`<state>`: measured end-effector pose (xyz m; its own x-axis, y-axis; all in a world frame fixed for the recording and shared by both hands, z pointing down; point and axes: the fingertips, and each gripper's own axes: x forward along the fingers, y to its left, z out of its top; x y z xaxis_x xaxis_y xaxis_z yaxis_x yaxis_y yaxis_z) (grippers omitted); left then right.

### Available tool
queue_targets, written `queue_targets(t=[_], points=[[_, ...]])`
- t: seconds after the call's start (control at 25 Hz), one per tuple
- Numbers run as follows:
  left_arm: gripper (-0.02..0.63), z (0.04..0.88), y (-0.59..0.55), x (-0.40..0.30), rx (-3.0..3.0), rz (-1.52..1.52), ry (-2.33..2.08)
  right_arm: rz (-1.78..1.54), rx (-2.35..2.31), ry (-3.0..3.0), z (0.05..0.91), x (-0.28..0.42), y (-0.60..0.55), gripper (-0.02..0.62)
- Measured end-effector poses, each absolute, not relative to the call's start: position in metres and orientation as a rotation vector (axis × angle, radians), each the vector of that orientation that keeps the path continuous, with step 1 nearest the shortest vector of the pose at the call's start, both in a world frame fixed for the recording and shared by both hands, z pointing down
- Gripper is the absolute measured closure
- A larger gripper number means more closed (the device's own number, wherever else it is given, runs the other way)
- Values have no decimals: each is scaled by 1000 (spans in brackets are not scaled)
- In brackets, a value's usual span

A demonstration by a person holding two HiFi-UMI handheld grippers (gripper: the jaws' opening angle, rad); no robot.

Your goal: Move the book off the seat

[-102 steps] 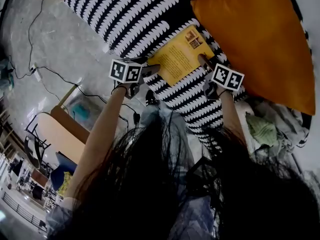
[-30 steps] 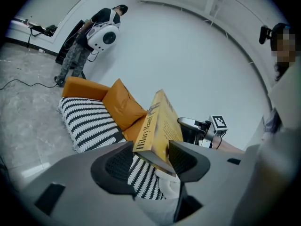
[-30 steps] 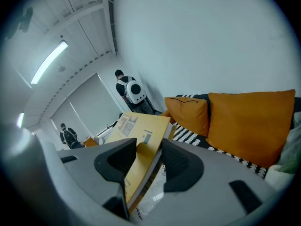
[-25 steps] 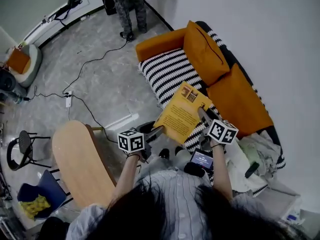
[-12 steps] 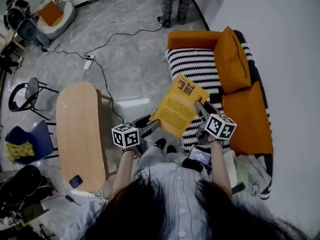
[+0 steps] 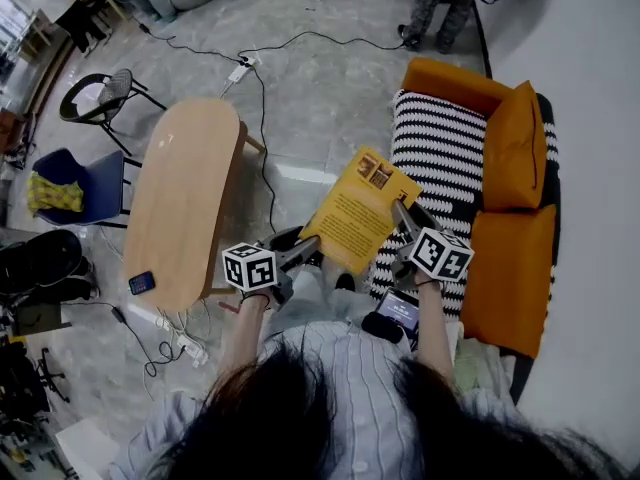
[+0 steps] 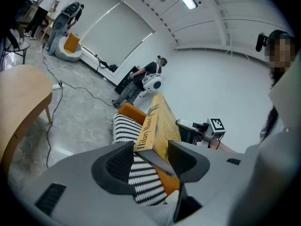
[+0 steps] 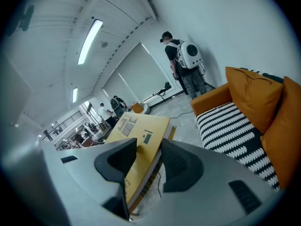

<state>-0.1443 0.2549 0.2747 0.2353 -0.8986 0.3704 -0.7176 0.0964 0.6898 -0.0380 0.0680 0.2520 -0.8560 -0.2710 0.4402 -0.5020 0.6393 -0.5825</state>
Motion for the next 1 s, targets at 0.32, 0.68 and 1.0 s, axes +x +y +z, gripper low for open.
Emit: queue_targets(t=[0.32,0.68,1.0], points=[[370,274,294,-174,1544,-335,-1658,986,407,-2560,250,-100,93,423],[370,281,353,-245,1439,-409,-1765,910,221,-2542,254,-198,144,423],[370,285,389,-313,1402,-444,-1810,867,156,-2512,255,-278,178,425]])
